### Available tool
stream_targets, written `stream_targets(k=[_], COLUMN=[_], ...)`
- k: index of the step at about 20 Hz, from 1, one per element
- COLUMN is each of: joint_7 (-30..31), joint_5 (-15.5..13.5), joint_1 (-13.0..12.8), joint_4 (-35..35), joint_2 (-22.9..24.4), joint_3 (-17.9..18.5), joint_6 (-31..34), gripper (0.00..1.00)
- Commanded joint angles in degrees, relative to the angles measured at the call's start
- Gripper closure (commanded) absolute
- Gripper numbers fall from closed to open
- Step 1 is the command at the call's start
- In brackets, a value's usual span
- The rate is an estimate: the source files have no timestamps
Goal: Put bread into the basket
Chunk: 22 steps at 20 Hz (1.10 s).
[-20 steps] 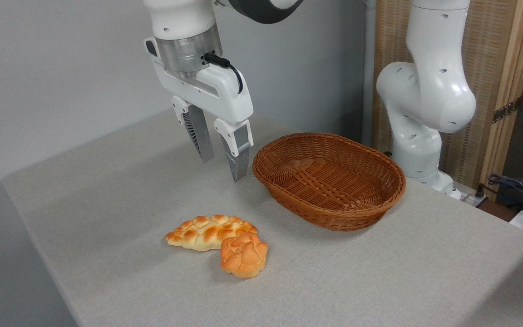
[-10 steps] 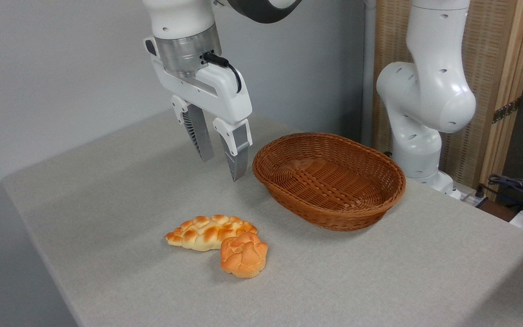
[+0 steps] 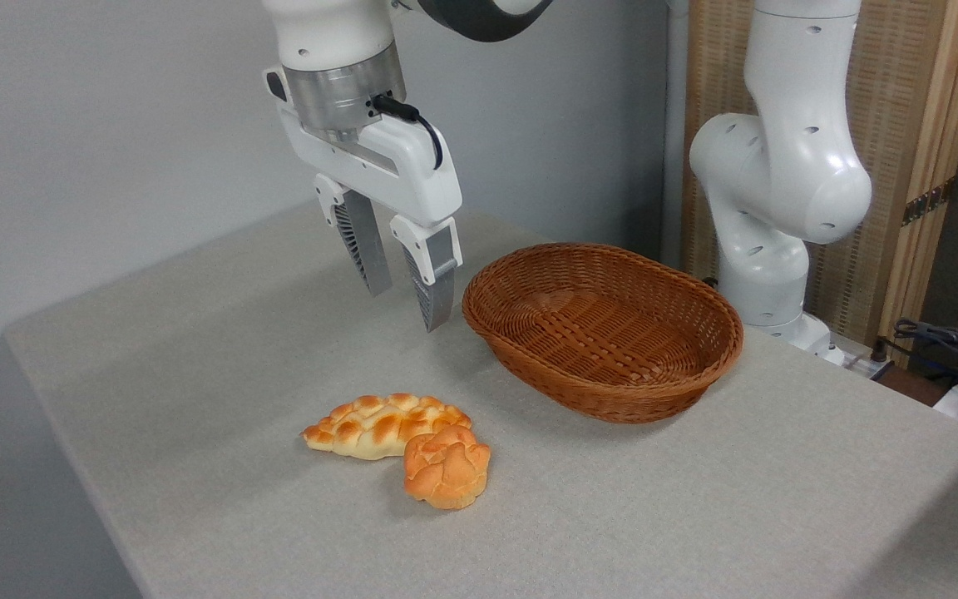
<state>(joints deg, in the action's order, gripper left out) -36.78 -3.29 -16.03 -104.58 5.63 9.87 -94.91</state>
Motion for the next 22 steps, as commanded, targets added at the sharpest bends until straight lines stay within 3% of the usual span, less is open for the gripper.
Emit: stream_targets(k=[1,15,19,22], joint_7=[0.92,-0.92,-5.83,-6.46], joint_5=[0.13,0.21,3.2,3.2], joint_1=[-0.49,-0.41,0.03,0.03], joint_4=[-0.71,-0.97,-1.59,-3.78], joint_2=[1.05,0.17,0.44,0.18], joint_3=[0.07,0.24,0.68,2.44], joint_6=[0.61,-0.79,-1.85,-6.23], gripper=[0.0,0.0,0.0,0.0])
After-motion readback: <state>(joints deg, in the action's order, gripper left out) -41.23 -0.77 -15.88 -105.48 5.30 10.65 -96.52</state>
